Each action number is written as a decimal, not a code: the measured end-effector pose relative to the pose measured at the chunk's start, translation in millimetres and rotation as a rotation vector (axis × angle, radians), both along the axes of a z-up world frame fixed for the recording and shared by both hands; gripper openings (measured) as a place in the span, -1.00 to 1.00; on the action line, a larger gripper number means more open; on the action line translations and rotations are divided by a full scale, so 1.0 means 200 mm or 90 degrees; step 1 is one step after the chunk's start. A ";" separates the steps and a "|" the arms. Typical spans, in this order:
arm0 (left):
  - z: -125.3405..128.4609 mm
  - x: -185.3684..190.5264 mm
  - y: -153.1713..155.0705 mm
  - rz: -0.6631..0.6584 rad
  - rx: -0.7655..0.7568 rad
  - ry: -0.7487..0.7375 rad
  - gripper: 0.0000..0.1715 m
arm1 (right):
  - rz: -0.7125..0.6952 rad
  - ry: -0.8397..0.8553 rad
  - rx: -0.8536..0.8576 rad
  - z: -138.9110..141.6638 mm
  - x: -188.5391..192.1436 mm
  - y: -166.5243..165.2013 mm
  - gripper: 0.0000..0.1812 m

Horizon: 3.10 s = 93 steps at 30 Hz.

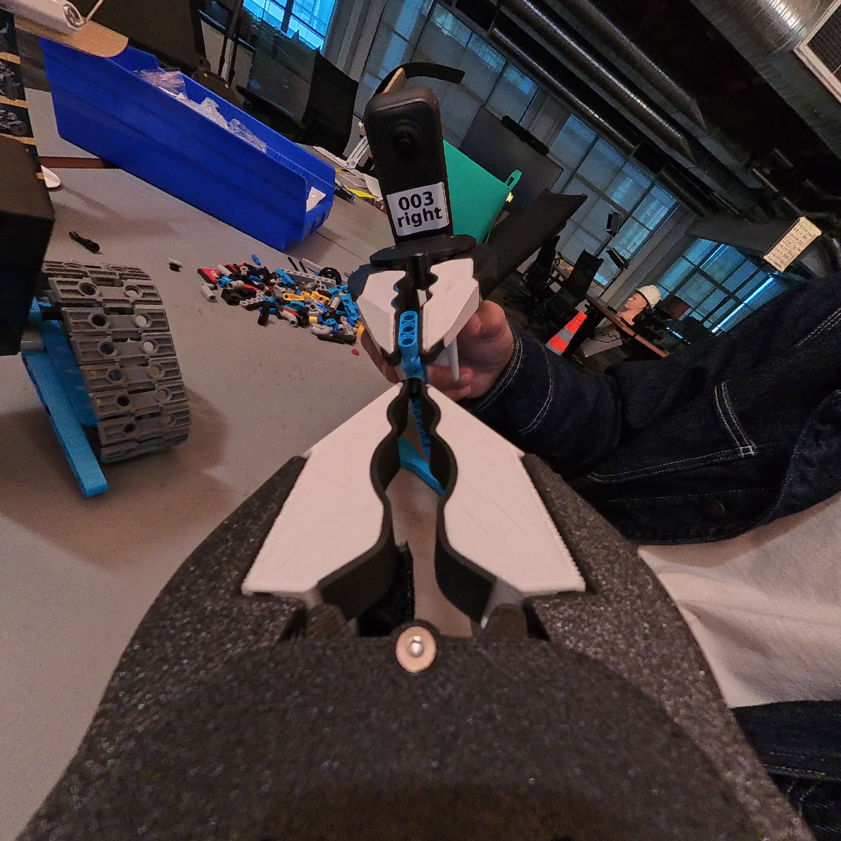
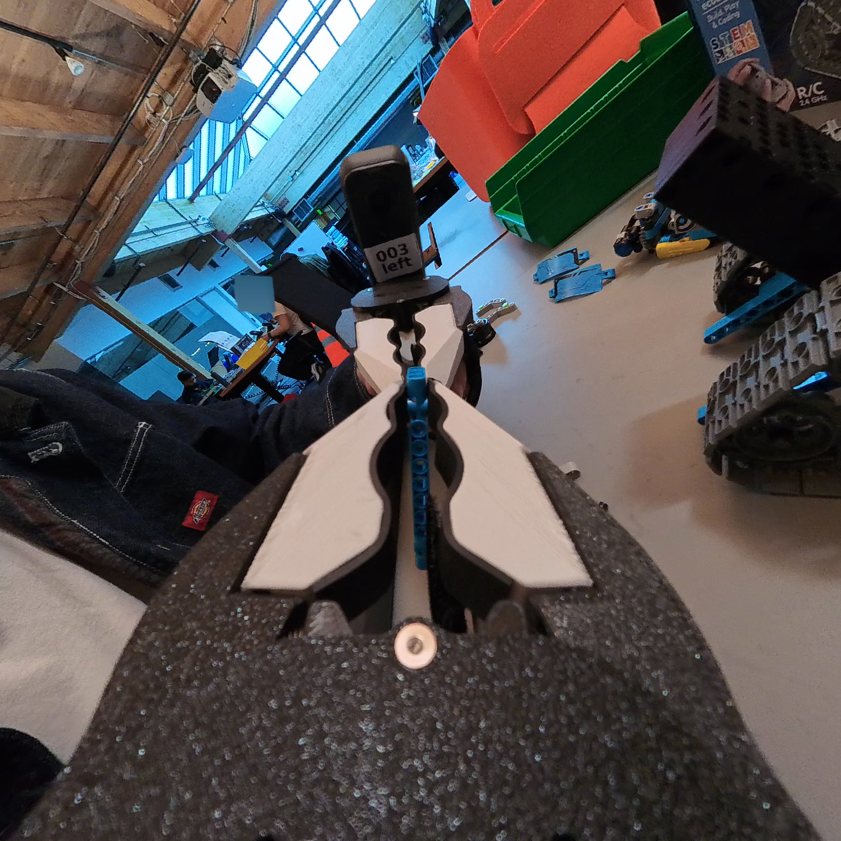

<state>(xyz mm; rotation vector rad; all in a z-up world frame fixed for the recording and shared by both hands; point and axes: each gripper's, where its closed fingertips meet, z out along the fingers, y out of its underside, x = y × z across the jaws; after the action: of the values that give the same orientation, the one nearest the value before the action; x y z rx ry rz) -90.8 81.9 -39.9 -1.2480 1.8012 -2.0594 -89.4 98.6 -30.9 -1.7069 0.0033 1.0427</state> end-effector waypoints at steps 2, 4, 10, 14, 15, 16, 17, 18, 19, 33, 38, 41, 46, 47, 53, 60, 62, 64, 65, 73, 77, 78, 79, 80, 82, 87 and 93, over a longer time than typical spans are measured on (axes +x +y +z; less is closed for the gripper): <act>0.00 0.00 0.00 0.006 0.007 -0.004 -0.97 | -0.005 -0.005 0.001 0.00 0.00 0.00 -0.95; 0.00 0.00 0.01 0.013 0.013 -0.010 -0.97 | -0.010 -0.022 0.010 0.00 0.00 0.00 -0.94; 0.03 0.01 0.07 0.032 -0.025 -0.013 -0.98 | -0.003 -0.096 -0.006 -0.07 -0.03 0.00 -0.92; 0.09 -0.01 0.05 0.023 -0.049 -0.044 -0.98 | 0.018 -0.066 0.025 0.00 -0.04 -0.02 -0.94; 0.10 -0.01 0.04 0.023 -0.054 -0.050 -0.99 | 0.022 -0.063 0.035 0.01 -0.04 -0.02 -0.95; 0.11 -0.01 0.04 0.023 -0.057 -0.052 -0.99 | 0.022 -0.066 0.038 0.02 -0.04 -0.03 -0.95; 0.11 -0.01 0.04 0.024 -0.050 -0.054 -0.99 | 0.018 -0.068 0.039 0.02 -0.03 -0.03 -0.95; 0.11 -0.01 0.03 0.025 -0.043 -0.059 -1.00 | 0.023 -0.064 0.042 0.03 -0.04 -0.03 -0.95; 0.10 -0.01 0.03 0.030 -0.036 -0.061 -1.00 | 0.014 -0.065 0.041 0.03 -0.03 -0.03 -0.95; -0.12 0.09 0.21 0.173 0.154 0.006 -0.97 | -0.432 -0.438 -0.535 -0.24 1.25 -1.17 -0.94; -0.30 0.13 0.23 0.221 0.271 0.092 -0.96 | -0.600 -0.452 -0.760 -0.37 1.54 -1.81 -0.94; -0.29 0.13 0.24 0.220 0.246 0.098 -0.96 | -0.625 -0.373 -0.740 -0.47 1.59 -1.83 -0.94; -0.27 0.13 0.26 0.220 0.190 0.109 -0.96 | -0.625 -0.407 -0.735 -0.51 1.62 -1.76 -0.79; -0.26 0.13 0.26 0.217 0.183 0.107 -0.96 | -0.636 -0.419 -0.734 -0.49 1.63 -1.75 -0.79; -0.18 0.09 0.11 0.134 0.169 0.042 -0.96 | -0.565 -0.486 -0.519 -0.24 1.41 -1.24 -0.75; -0.03 0.04 0.00 0.148 0.359 -0.190 -0.96 | -0.034 -0.203 -0.093 -0.07 0.17 -0.22 -0.56; 0.01 0.02 -0.01 0.164 0.409 -0.259 -0.96 | 0.042 -0.048 -0.117 -0.07 0.06 -0.16 -0.55; 0.03 0.00 -0.04 0.161 0.424 -0.292 -0.96 | 0.078 0.104 -0.067 0.02 0.02 -0.14 -0.59; 0.03 0.00 -0.05 0.158 0.430 -0.300 -0.96 | 0.086 0.122 -0.077 0.01 0.01 -0.14 -0.62; 0.00 0.00 -0.07 0.154 0.481 -0.315 -0.96 | 0.092 0.125 -0.078 -0.03 -0.02 -0.13 -0.92; -0.02 0.01 -0.07 0.145 0.486 -0.303 -0.96 | 0.078 0.126 -0.094 -0.06 -0.01 -0.12 -0.90; -0.03 0.01 -0.07 0.147 0.492 -0.303 -0.96 | 0.086 0.133 -0.092 -0.05 -0.02 -0.12 -0.94; -0.03 0.01 -0.08 0.147 0.497 -0.305 -0.96 | 0.088 0.129 -0.096 -0.06 -0.02 -0.12 -0.96; -0.03 0.01 -0.08 0.145 0.497 -0.303 -0.96 | 0.085 0.127 -0.097 -0.07 -0.02 -0.12 -0.97; -0.05 0.02 -0.08 0.141 0.491 -0.288 -0.96 | 0.081 0.110 -0.107 -0.09 -0.02 -0.12 -0.96; -0.09 0.05 -0.02 0.164 0.453 -0.214 -0.79 | -0.238 -0.160 -0.217 -0.26 0.58 -0.20 -0.97; -0.13 0.05 -0.05 0.137 0.466 -0.197 -0.80 | -0.508 -0.463 -0.518 -0.47 1.33 -0.96 -0.80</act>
<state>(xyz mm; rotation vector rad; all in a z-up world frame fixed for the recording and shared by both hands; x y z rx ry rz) -81.7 70.9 -66.3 -0.8085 1.8911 -1.2024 177.4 -92.9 -124.6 -2.4017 0.6582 -0.2634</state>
